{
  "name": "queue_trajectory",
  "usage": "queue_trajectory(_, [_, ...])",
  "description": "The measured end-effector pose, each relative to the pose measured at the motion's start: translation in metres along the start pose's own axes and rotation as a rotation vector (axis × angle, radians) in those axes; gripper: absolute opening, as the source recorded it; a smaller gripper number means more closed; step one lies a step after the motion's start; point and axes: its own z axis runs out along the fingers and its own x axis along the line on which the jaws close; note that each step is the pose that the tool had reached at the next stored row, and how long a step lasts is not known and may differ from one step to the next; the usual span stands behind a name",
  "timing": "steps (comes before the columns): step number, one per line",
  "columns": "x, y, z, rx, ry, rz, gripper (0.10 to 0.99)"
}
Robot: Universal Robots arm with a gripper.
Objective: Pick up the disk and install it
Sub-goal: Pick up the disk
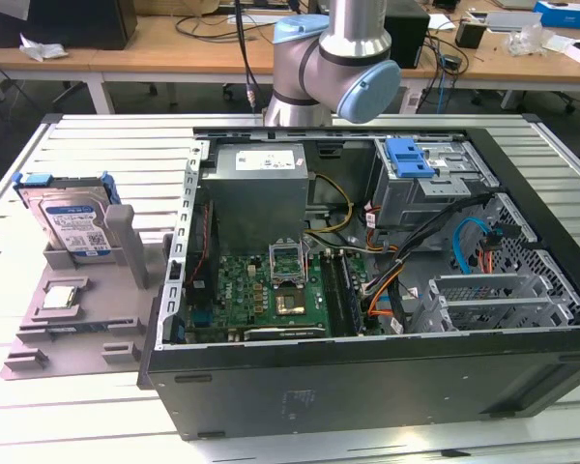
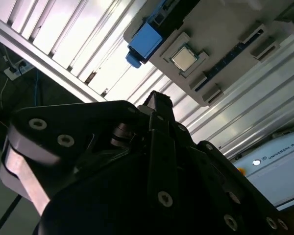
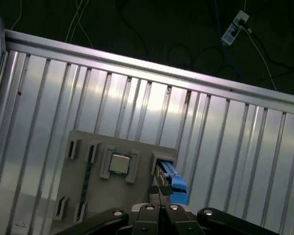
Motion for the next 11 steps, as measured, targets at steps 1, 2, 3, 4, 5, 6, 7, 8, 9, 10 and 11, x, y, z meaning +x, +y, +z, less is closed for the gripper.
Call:
queue_trajectory(1, [0.0000, 0.0000, 0.0000, 0.001, -0.0011, 0.026, 0.106])
queue_trajectory(2, [0.0000, 0.0000, 0.0001, 0.001, -0.0018, 0.041, 0.106])
queue_trajectory(3, [0.0000, 0.0000, 0.0001, 0.001, -0.0024, 0.054, 0.106])
queue_trajectory(4, [0.0000, 0.0000, 0.0001, 0.002, -0.0029, 0.066, 0.106])
queue_trajectory(5, [0.0000, 0.0000, 0.0001, 0.002, -0.0036, 0.082, 0.106])
queue_trajectory(6, [0.0000, 0.0000, 0.0001, 0.002, -0.0043, 0.096, 0.106])
queue_trajectory(7, [0.0000, 0.0000, 0.0001, 0.003, -0.0048, 0.109, 0.106])
queue_trajectory(8, [0.0000, 0.0000, 0.0001, 0.003, -0.0056, 0.126, 0.106])
queue_trajectory(9, [0.0000, 0.0000, 0.0001, 0.004, -0.0062, 0.139, 0.106])
queue_trajectory(10, [0.0000, 0.0000, 0.0001, 0.004, -0.0072, 0.162, 0.106])
queue_trajectory(11, [0.0000, 0.0000, 0.0001, 0.005, -0.0082, 0.185, 0.106])
